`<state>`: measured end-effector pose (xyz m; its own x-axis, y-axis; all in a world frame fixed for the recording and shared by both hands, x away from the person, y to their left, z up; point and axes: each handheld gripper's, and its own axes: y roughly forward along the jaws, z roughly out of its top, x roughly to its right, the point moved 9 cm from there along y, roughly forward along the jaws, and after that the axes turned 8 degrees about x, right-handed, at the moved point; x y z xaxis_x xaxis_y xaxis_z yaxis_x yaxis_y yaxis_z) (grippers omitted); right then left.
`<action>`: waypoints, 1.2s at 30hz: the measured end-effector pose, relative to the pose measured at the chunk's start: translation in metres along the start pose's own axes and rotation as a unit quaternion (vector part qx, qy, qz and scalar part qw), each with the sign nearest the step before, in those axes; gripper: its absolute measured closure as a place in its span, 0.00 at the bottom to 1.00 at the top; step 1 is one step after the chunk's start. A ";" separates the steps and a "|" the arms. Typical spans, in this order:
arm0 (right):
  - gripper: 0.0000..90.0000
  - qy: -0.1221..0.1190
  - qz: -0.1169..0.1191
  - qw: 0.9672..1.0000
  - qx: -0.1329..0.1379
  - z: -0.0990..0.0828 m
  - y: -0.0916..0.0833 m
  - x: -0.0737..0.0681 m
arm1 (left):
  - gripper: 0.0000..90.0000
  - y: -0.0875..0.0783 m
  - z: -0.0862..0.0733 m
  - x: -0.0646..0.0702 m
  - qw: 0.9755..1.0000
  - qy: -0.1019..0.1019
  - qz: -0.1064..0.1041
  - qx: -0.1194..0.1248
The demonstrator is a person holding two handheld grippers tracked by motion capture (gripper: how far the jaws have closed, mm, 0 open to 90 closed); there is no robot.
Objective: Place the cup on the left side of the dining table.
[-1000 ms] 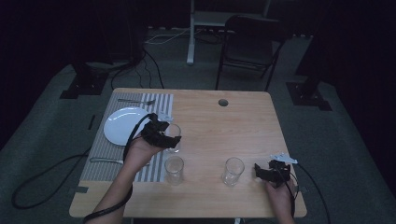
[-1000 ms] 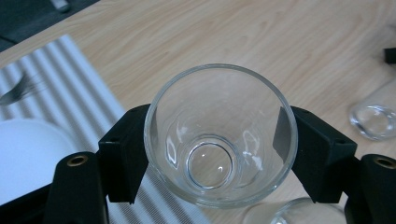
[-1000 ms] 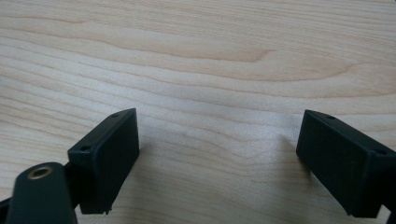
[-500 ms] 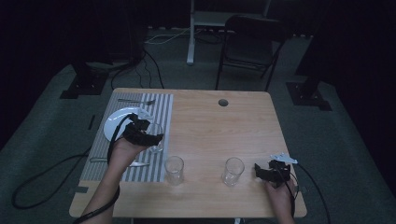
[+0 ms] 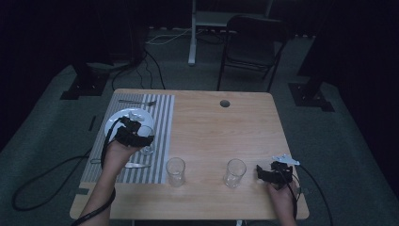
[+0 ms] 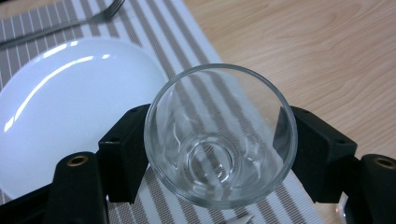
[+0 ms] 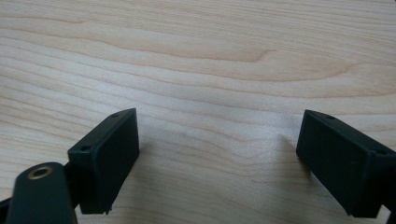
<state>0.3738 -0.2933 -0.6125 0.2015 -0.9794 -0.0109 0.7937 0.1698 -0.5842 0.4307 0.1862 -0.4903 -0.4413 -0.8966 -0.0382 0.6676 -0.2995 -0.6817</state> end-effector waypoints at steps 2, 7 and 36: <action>0.14 0.000 0.000 1.000 0.000 0.000 0.000 0.000 | 0.32 0.002 -0.004 -0.002 1.000 0.000 -0.001 -0.006; 0.14 0.000 0.000 1.000 0.000 0.000 0.000 0.000 | 0.32 0.007 -0.011 -0.009 1.000 -0.003 0.008 -0.015; 0.14 0.000 0.000 1.000 0.000 0.000 0.000 0.000 | 0.31 0.013 -0.029 -0.014 0.997 -0.053 0.012 0.047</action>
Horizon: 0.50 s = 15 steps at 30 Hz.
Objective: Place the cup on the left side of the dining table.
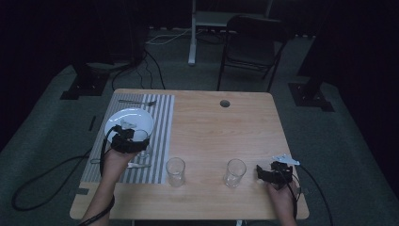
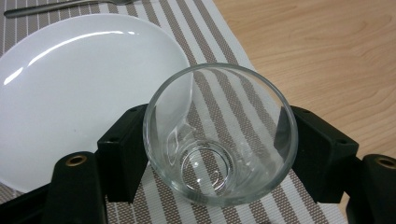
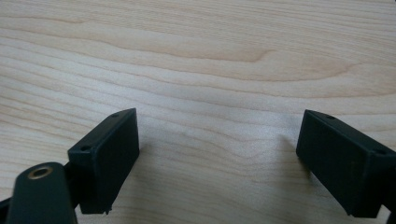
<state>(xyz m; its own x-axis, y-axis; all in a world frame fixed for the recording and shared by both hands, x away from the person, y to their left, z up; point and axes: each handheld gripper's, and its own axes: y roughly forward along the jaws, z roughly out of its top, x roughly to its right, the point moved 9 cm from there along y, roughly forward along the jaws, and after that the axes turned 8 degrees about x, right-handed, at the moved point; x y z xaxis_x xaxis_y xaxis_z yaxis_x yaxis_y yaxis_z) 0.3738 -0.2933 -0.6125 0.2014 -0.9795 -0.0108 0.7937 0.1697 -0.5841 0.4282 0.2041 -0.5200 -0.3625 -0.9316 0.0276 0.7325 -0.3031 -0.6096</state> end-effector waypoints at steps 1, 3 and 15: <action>0.14 0.000 0.000 1.000 0.000 0.000 0.000 0.000 | 0.31 0.000 0.000 0.000 1.000 -0.003 -0.001 0.004; 0.14 0.000 0.000 1.000 0.000 0.000 0.000 0.000 | 0.30 0.000 -0.001 0.000 1.000 -0.012 -0.005 0.010; 0.14 0.000 0.000 1.000 0.000 0.000 0.000 0.000 | 0.11 0.000 -0.007 -0.001 1.000 0.007 0.015 0.005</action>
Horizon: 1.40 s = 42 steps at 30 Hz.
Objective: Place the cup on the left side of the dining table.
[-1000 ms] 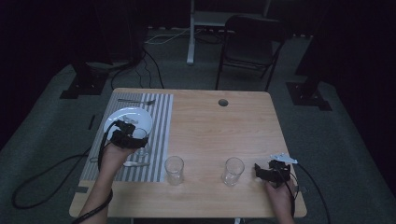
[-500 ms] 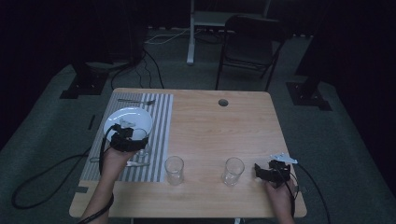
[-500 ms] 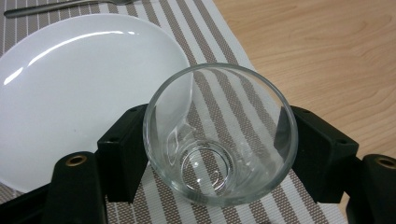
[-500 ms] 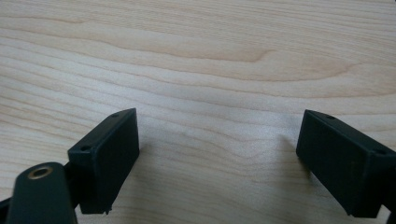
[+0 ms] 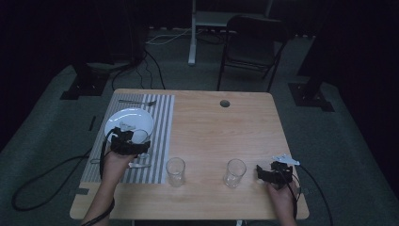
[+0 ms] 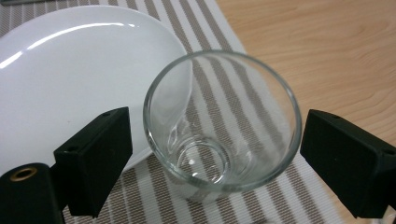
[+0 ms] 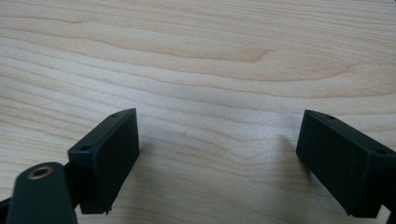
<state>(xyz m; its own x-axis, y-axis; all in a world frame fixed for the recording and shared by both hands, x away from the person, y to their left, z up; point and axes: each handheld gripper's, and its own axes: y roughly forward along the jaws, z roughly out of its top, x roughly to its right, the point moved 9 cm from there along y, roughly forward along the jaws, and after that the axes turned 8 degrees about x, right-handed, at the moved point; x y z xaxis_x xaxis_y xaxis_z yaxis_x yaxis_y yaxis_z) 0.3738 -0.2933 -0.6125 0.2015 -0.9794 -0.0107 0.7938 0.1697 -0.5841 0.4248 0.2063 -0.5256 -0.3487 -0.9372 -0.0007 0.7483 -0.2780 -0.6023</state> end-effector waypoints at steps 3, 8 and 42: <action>0.14 0.000 0.000 1.000 0.000 0.000 0.000 0.000 | 0.11 0.002 -0.004 0.000 1.000 0.014 0.015 0.001; 0.14 0.000 0.000 1.000 0.000 0.000 0.000 0.000 | 0.11 0.005 -0.012 0.002 1.000 0.014 0.010 -0.003; 0.14 0.001 0.000 1.000 0.000 0.000 0.000 0.000 | 0.11 -0.032 -0.070 -0.021 0.999 -0.013 0.042 0.013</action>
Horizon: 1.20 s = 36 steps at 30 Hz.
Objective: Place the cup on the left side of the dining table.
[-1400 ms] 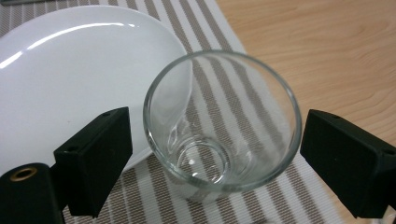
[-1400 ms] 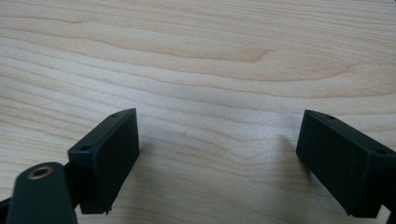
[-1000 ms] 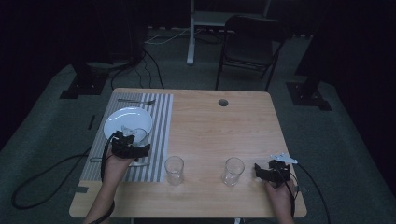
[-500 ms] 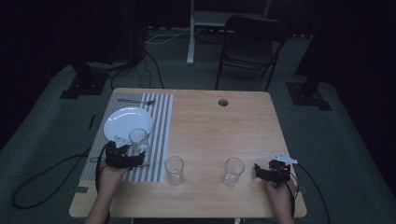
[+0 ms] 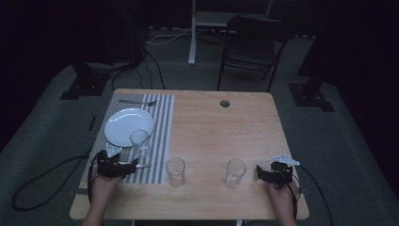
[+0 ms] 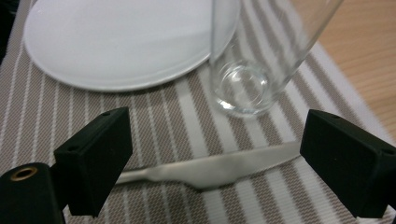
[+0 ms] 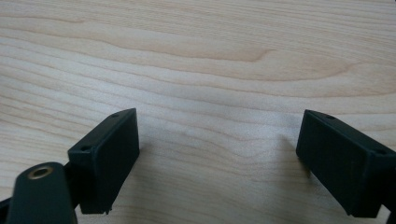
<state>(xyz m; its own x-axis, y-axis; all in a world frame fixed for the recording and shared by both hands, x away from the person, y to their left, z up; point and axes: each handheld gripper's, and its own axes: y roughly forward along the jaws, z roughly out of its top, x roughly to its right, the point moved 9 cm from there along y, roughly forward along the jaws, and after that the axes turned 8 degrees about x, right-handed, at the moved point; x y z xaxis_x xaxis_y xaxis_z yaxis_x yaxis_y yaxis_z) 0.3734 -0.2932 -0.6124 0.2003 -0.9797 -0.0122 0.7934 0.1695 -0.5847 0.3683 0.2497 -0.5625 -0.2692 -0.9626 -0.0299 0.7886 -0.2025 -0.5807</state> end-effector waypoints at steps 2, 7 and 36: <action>0.14 0.000 0.000 1.000 0.000 0.000 0.000 0.000 | 0.11 -0.002 -0.003 -0.003 1.000 -0.002 0.003 0.003; 0.14 0.000 0.000 1.000 0.000 0.000 0.000 0.000 | 0.11 -0.006 -0.015 -0.010 1.000 -0.005 0.013 -0.007; 0.14 0.000 0.000 1.000 0.000 0.000 0.000 0.000 | 0.11 -0.022 -0.066 -0.046 0.998 -0.050 0.028 -0.012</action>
<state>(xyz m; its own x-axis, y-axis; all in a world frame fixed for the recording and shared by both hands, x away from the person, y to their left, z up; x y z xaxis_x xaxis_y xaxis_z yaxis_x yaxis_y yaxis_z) 0.3733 -0.2932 -0.6124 0.1999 -0.9797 -0.0121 0.7932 0.1690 -0.5851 0.3266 0.3100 -0.6014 -0.1676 -0.9857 0.0181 0.7872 -0.1449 -0.5995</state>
